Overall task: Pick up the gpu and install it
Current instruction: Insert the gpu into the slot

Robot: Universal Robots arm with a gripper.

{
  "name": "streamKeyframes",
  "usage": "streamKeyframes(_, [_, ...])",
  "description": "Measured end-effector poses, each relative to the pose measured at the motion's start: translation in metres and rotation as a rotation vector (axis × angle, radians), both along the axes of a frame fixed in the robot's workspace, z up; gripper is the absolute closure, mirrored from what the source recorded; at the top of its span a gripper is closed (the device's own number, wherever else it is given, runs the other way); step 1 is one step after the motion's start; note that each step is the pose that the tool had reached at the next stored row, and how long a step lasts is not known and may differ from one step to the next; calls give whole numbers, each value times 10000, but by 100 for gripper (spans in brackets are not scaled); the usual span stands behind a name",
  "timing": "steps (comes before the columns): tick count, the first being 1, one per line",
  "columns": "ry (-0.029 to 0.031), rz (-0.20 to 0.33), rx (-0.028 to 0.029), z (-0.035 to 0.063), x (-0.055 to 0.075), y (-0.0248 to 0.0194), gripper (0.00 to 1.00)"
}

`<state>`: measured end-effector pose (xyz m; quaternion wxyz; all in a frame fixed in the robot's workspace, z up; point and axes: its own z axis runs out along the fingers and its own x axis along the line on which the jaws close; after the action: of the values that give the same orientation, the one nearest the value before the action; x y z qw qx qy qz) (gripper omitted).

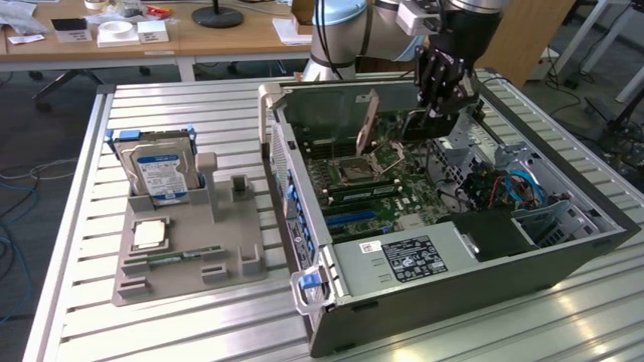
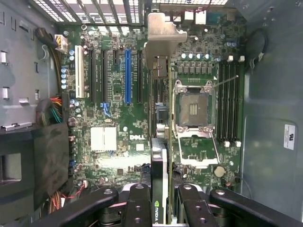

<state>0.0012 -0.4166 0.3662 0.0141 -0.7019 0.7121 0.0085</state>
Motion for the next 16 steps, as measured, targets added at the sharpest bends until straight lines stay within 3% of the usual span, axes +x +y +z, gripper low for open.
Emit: streamKeyframes(16, [1, 8, -1, -93, -44, -25, 73])
